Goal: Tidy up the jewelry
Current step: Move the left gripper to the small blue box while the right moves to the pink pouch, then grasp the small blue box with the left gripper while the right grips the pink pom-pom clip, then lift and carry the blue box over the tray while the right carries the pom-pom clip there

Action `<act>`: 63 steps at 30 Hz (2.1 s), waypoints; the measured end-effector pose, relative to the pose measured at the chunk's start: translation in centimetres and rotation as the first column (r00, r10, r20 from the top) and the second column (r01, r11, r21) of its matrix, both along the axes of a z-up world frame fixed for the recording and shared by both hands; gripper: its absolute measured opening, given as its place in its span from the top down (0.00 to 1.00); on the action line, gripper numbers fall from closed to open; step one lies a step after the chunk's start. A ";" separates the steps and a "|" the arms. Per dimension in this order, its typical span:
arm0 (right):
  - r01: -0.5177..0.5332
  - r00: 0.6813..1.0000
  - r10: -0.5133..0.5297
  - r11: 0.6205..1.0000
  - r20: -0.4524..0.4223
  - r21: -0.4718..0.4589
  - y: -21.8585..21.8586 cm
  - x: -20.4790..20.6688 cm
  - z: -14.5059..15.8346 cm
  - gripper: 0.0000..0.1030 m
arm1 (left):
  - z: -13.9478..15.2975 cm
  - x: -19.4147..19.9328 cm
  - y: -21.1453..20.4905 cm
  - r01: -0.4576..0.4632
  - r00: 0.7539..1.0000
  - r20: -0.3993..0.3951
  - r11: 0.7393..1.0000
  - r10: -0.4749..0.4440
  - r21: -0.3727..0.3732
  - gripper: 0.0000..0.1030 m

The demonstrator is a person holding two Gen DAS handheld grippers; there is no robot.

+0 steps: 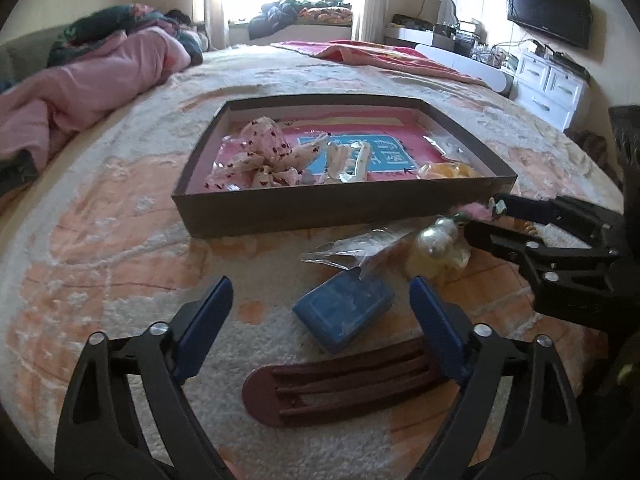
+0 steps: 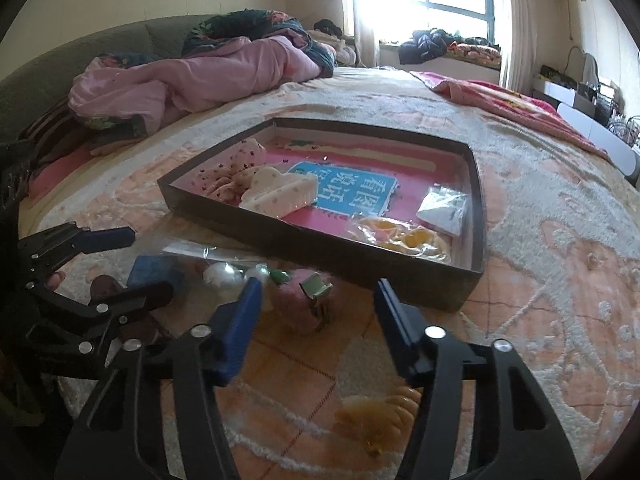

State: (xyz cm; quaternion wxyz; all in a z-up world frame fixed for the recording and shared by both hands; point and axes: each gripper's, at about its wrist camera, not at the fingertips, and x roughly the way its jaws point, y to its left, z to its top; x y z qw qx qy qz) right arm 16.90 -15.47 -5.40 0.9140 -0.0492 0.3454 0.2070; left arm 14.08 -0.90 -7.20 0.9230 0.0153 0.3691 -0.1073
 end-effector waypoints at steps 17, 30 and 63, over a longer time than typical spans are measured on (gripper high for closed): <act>0.010 0.998 -0.005 0.995 -0.058 0.096 -1.2 1.0 -0.2 0.76 | -0.7 0.6 -1.2 0.047 0.998 -0.036 0.999 -0.047 -0.005 0.57; 0.022 1.000 -0.021 0.994 -0.010 0.107 -2.5 -0.4 1.3 0.77 | 0.8 -0.2 0.9 -0.013 1.000 -0.004 1.000 0.013 -0.025 0.57; 0.000 0.993 -0.014 0.993 0.115 0.118 -2.2 -0.1 4.6 0.77 | 5.0 1.2 3.3 -0.105 0.988 0.110 0.992 0.113 -0.072 0.57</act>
